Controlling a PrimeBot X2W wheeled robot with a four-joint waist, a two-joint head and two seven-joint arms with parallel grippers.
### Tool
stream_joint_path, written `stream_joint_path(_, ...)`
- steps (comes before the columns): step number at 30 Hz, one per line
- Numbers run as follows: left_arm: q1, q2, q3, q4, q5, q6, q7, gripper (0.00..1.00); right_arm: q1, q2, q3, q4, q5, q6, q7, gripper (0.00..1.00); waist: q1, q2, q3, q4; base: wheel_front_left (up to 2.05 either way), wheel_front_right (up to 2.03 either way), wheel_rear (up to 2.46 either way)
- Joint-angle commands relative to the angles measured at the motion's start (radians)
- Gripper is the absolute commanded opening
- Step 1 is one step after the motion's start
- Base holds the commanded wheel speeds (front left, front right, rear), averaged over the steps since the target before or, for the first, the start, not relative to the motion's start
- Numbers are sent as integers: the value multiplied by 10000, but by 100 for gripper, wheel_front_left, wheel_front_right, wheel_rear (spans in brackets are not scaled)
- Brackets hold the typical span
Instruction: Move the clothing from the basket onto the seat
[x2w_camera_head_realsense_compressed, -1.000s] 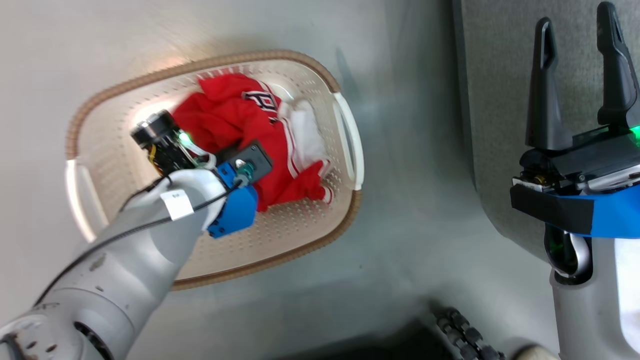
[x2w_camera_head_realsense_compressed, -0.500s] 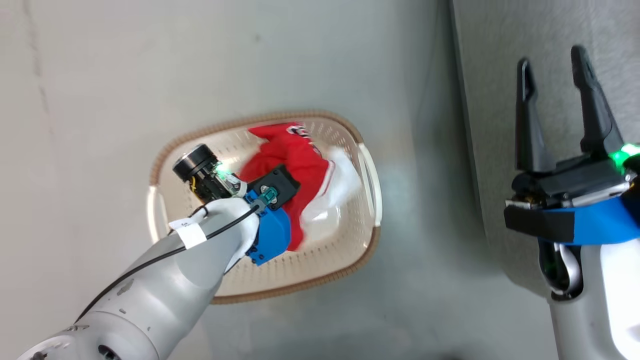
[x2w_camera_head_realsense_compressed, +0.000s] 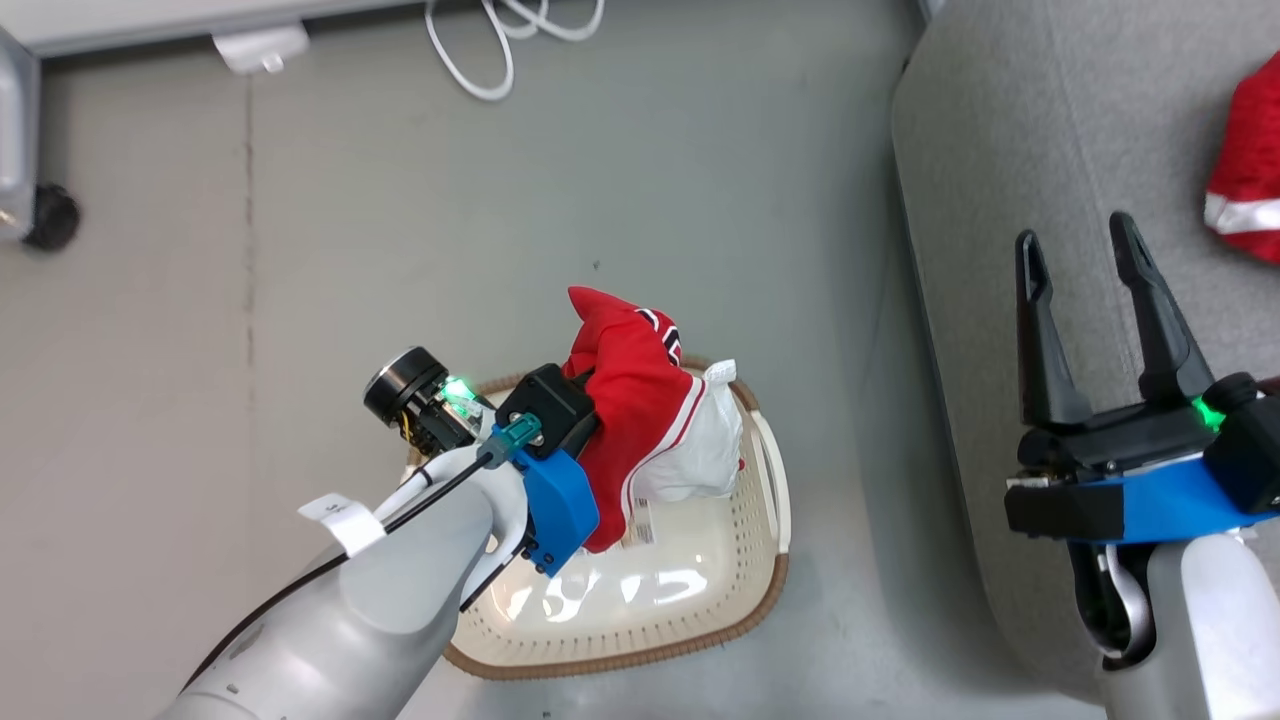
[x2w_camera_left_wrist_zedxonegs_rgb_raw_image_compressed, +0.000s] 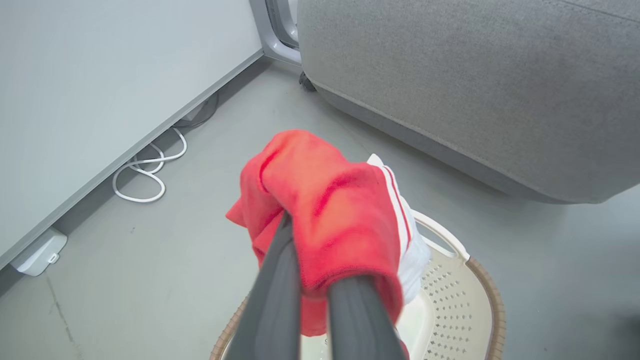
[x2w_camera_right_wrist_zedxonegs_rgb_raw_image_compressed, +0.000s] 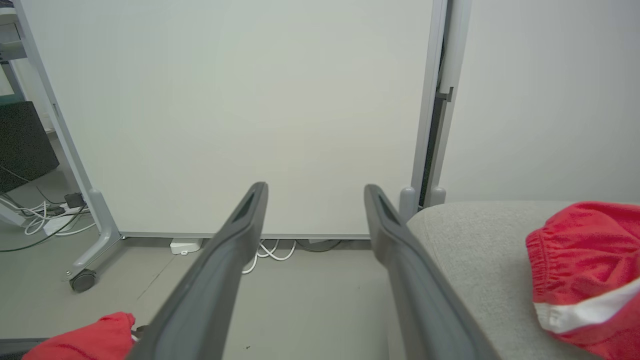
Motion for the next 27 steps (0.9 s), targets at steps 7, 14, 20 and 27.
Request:
stream_joint_path(7,674,126,1145,-802,49,-7,-48,0,648,47,49,289,84,5,-5,100,2,0,-1522,260,0,0,0)
stream_joint_path(14,1058,230,1943,-1621,122,-7,-47,0,1088,109,90,453,122,5,-5,100,2,0,-2283,339,0,0,0)
stream_joint_path(20,1235,455,2222,-2338,141,-7,-48,0,1420,167,57,564,157,5,-5,100,2,0,-2846,422,0,0,0)
stream_joint_path(27,1232,633,2210,-3040,-72,-7,-49,0,1802,266,45,662,195,5,-5,100,2,0,-3310,599,0,0,0)
